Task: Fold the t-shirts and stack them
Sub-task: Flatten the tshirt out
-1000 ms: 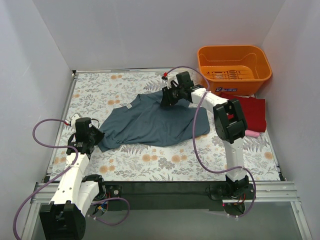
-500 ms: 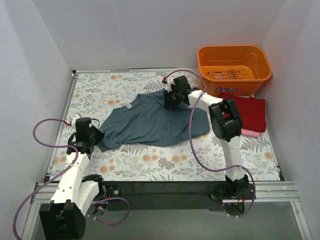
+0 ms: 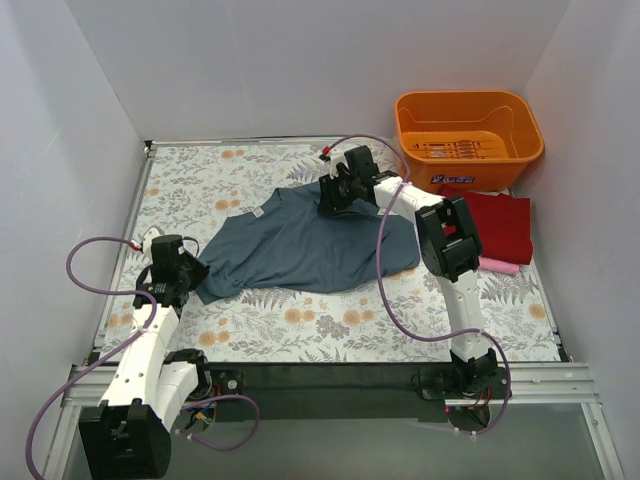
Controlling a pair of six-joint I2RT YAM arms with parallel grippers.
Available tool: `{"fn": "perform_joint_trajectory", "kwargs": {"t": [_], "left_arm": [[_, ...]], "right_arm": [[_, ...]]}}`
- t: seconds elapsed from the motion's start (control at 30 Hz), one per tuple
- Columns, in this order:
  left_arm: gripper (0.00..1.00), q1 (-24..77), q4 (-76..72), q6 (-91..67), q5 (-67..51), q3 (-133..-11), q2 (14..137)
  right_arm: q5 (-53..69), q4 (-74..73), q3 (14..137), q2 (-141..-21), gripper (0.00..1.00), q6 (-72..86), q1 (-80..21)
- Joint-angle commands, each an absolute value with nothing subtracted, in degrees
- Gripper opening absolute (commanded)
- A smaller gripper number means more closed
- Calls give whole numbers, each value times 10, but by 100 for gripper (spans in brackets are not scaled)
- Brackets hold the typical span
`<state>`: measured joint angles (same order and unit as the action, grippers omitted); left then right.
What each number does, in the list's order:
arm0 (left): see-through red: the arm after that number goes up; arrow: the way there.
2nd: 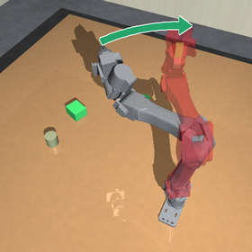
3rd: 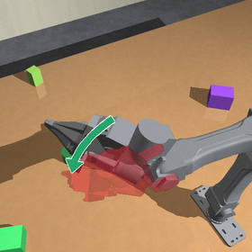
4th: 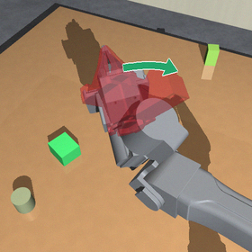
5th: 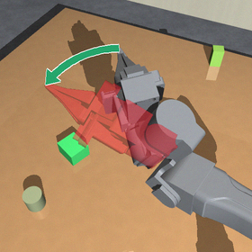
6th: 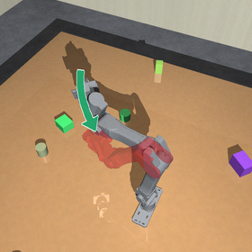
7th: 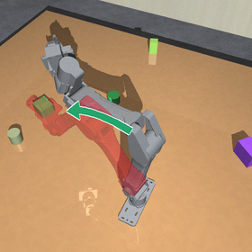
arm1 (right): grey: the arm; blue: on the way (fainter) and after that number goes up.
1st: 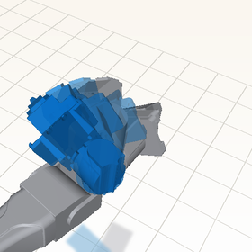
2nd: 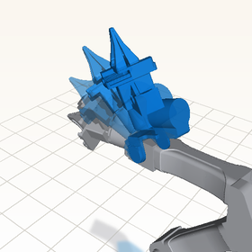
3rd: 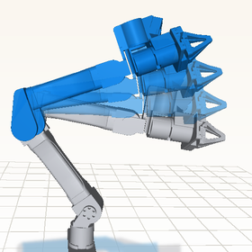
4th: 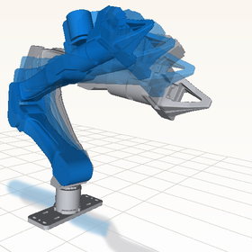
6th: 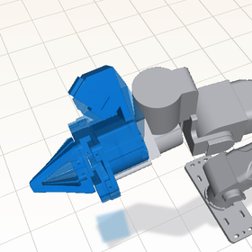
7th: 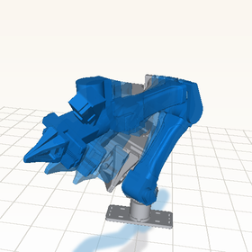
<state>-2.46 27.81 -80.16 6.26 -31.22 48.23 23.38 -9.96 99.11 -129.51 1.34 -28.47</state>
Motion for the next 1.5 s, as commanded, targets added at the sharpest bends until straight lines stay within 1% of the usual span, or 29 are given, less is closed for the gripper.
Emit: {"fn": "perform_joint_trajectory", "kwargs": {"t": [0.0, 0.03, 0.13, 0.17, 0.2, 0.23, 0.27, 0.43, 0.47, 0.57, 0.6, 0.67, 0.7, 0.87, 0.9, 0.93, 0.97, 1.0, 1.03, 1.07, 1.1, 1.13, 1.17, 1.23, 1.27, 1.3, 1.33, 1.4, 1.47], "left_arm": [[0, -25, 272, -793, 57, -313, 482], [0, -24, 272, -793, 56, -314, 483], [0, -25, 272, -793, 55, -314, 483], [0, -25, 272, -793, 55, -314, 483], [0, -25, 272, -793, 56, -314, 484], [0, -25, 272, -793, 57, -313, 484], [0, -25, 272, -793, 57, -315, 483], [0, -25, 277, -802, 76, -336, 500], [0, -25, 276, -804, 77, -360, 506], [0, -25, 277, -808, 98, -413, 537], [0, -25, 281, -805, 108, -458, 547], [0, -27, 303, -803, 136, -507, 580], [0, -29, 313, -803, 142, -560, 591], [0, -37, 350, -802, 179, -662, 603], [0, -37, 356, -803, 188, -668, 592], [0, -37, 361, -804, 192, -675, 584], [0, -37, 367, -807, 195, -678, 578], [0, -37, 383, -809, 199, -678, 564], [0, -38, 391, -809, 207, -675, 557], [0, -38, 399, -814, 214, -659, 549], [0, -38, 412, -816, 221, -650, 530], [0, -38, 418, -817, 235, -641, 522], [0, -38, 423, -818, 243, -618, 512], [0, -38, 432, -818, 257, -598, 492], [0, -38, 436, -818, 262, -592, 489], [0, -38, 436, -817, 260, -578, 487], [0, -38, 434, -817, 256, -570, 484], [0, -37, 427, -817, 238, -546, 483], [0, -37, 416, -822, 227, -530, 483]], "right_arm": [[258, -79, 1022, -1314, 37, 35, -286], [254, -79, 1024, -1317, 36, 37, -286], [244, -79, 1029, -1323, 28, 38, -286], [242, -80, 1030, -1322, 20, 37, -286], [236, -80, 1029, -1318, 13, 33, -286], [233, -81, 1029, -1312, 10, 30, -286], [230, -83, 1029, -1306, 2, 26, -286], [207, -113, 1012, -1212, 1, 0, -285], [196, -126, 1006, -1175, 1, -17, -285], [164, -144, 986, -1118, 1, -44, -285], [154, -158, 983, -1080, 1, -49, -284], [132, -164, 958, -1012, 1, -61, -285], [125, -168, 946, -986, 1, -63, -284], [144, -172, 829, -812, 1, -27, -284], [171, -173, 770, -749, 1, -4, -284], [184, -174, 739, -717, 1, 10, -284], [208, -175, 703, -651, 1, 20, -284], [221, -178, 640, -616, 1, 45, -284], [238, -180, 601, -581, 1, 57, -284], [270, -193, 569, -516, 1, 70, -284], [279, -208, 511, -484, 1, 82, -284], [286, -224, 486, -452, 1, 113, -284], [297, -244, 466, -391, 1, 127, -284], [286, -318, 421, -332, 1, 159, -284], [259, -345, 414, -278, 1, 182, -284], [240, -397, 411, -255, 1, 196, -284], [223, -416, 410, -234, 1, 207, -284], [177, -438, 411, -192, 13, 238, -284], [135, -434, 410, -184, 30, 247, -283]]}}
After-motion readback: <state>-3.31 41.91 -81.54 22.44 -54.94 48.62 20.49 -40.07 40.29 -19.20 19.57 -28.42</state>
